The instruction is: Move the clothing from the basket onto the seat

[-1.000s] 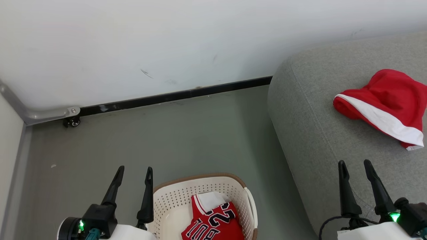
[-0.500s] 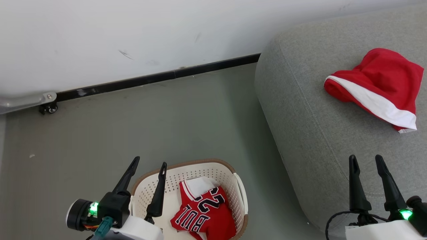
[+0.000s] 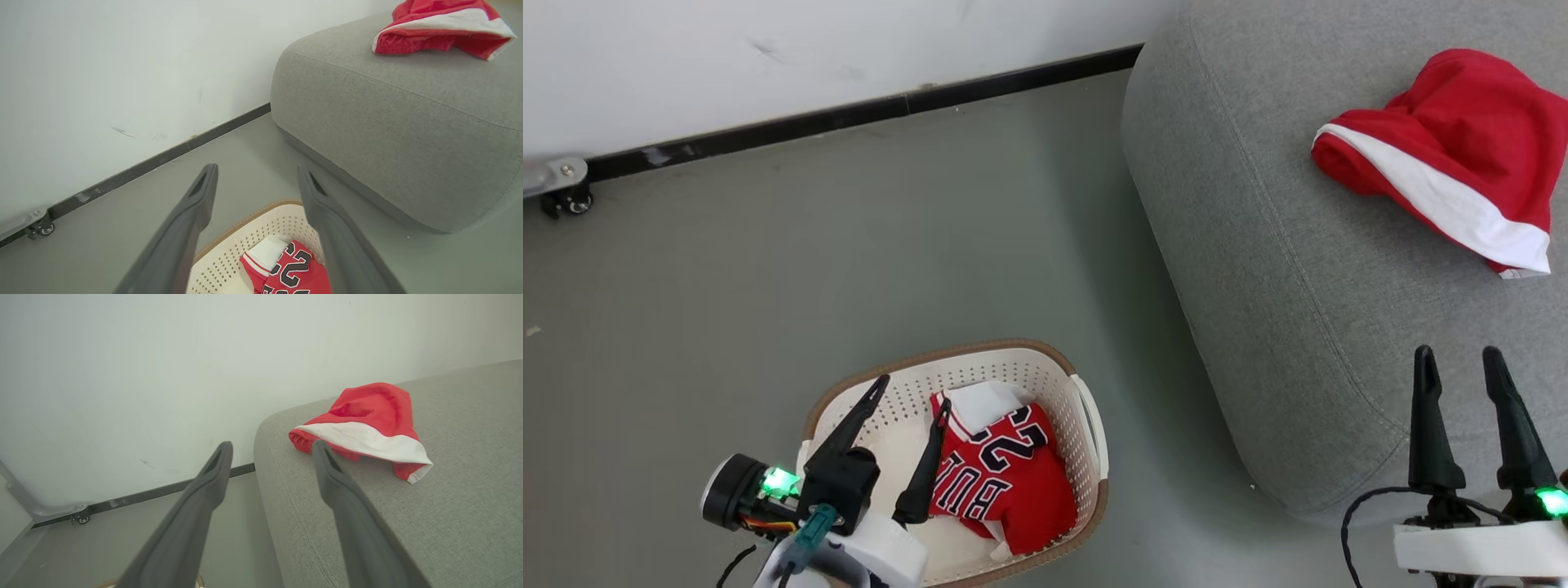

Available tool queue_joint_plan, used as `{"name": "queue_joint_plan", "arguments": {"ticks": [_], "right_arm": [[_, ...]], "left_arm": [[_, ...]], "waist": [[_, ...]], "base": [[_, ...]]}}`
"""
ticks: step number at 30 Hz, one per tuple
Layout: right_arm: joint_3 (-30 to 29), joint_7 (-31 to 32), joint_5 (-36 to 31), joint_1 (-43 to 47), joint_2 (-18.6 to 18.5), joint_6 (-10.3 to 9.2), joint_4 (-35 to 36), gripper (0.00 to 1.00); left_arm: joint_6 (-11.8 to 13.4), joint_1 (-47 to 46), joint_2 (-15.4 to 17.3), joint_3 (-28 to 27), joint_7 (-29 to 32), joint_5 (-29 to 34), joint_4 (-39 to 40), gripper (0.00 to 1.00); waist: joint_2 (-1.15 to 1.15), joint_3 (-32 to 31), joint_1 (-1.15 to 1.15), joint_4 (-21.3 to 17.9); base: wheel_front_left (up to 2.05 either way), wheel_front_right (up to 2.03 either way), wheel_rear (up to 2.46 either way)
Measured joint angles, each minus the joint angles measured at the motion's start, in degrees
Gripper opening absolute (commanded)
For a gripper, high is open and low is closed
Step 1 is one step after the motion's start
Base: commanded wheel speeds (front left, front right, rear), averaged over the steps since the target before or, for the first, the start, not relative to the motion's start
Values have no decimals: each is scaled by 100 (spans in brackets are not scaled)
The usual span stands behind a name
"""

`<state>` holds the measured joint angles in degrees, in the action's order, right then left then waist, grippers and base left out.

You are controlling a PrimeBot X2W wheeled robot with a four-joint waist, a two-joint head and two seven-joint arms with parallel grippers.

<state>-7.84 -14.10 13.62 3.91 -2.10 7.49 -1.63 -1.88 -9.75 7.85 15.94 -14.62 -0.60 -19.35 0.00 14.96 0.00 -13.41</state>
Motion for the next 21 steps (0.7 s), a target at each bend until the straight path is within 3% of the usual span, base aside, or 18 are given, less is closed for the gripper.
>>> {"name": "queue_joint_plan", "arguments": {"ticks": [21], "right_arm": [[-49, -10, 104, -554, 7, 0, 653, 100]], "left_arm": [[-219, -1003, 356, 577, 258, 806, -1414, 100]], "waist": [[0, 1233, 0, -299]], "base": [[0, 0, 0]]}}
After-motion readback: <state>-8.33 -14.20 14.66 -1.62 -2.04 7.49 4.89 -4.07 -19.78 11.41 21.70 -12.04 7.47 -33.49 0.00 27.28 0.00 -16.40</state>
